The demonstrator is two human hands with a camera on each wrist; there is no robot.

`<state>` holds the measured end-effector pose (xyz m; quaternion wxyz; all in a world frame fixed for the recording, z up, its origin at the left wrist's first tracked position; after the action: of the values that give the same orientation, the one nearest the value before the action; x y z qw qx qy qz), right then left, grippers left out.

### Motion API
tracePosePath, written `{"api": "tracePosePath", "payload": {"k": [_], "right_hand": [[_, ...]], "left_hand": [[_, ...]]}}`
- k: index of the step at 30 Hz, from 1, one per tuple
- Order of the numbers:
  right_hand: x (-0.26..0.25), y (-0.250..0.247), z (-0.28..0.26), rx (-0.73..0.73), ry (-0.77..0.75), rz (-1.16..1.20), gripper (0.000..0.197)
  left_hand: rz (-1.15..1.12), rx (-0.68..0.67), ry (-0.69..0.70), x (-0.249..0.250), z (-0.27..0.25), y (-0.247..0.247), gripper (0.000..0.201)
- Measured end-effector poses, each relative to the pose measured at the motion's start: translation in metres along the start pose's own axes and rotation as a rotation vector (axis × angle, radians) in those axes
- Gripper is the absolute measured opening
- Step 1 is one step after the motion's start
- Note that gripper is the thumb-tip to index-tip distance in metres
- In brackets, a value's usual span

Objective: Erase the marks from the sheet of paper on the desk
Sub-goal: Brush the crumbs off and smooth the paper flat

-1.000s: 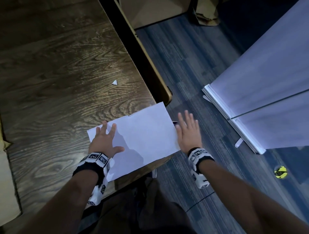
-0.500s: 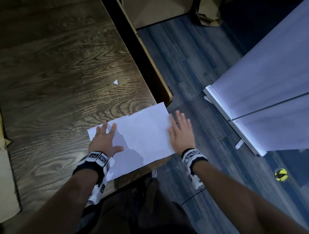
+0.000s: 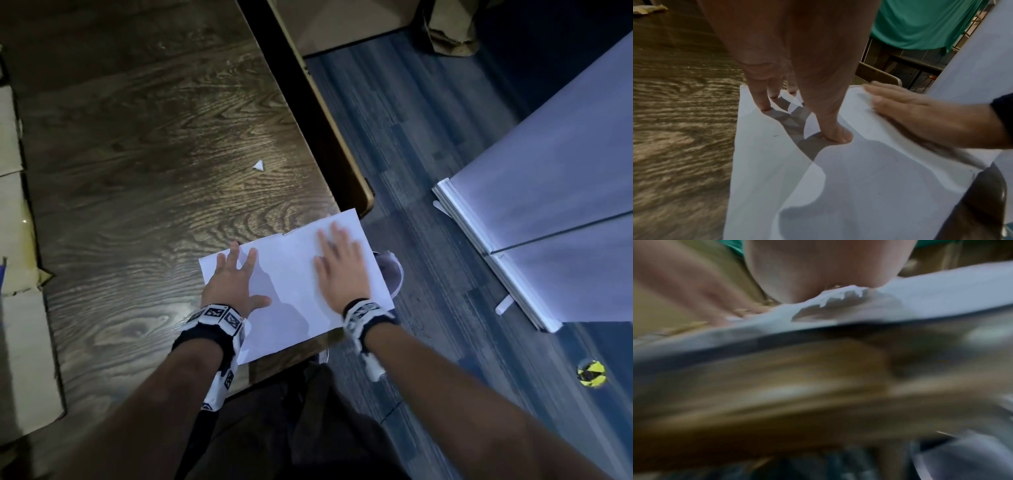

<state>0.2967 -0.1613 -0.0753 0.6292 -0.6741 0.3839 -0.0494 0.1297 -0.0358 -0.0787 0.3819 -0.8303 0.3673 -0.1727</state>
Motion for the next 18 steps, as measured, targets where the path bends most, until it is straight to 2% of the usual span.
{"api": "tracePosePath", "payload": {"k": [3, 5, 7, 10, 12, 13, 16, 18], "right_hand": [[-0.073, 0.049, -0.014, -0.121, -0.237, 0.013, 0.058], [-0.068, 0.048, -0.011, -0.134, -0.268, 0.021, 0.056], [-0.026, 0.028, 0.0, -0.046, -0.177, -0.014, 0.056], [0.056, -0.014, 0.004, 0.11, 0.15, 0.0, 0.056], [0.056, -0.022, 0.002, 0.128, 0.218, 0.013, 0.057], [0.031, -0.017, 0.001, 0.119, 0.159, -0.012, 0.057], [-0.073, 0.038, -0.01, -0.046, -0.166, -0.023, 0.059], [-0.115, 0.072, -0.022, -0.174, -0.285, -0.066, 0.06]], "left_hand": [[0.019, 0.014, 0.012, 0.001, -0.002, -0.002, 0.108], [0.019, 0.019, 0.025, -0.002, -0.003, -0.001, 0.111], [0.006, 0.013, 0.047, -0.008, -0.004, 0.003, 0.118], [-0.011, 0.013, 0.089, -0.017, -0.007, 0.005, 0.125], [-0.009, 0.015, 0.091, -0.019, -0.007, 0.003, 0.126], [-0.004, 0.015, 0.085, -0.018, -0.008, 0.002, 0.126], [0.026, 0.007, 0.074, -0.015, -0.009, 0.003, 0.121], [0.055, 0.018, 0.091, -0.018, -0.008, 0.0, 0.107]]}}
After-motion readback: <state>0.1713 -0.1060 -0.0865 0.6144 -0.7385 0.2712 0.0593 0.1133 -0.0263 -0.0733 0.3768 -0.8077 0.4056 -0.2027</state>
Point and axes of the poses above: each hand's wrist, its own z-axis towards the middle knuckle, its own y-axis out of the palm, x = y × z, the point moved 9 cm from there along z, towards the middle knuckle, and after that the axes turned 9 degrees about z, right-handed, at the moved point
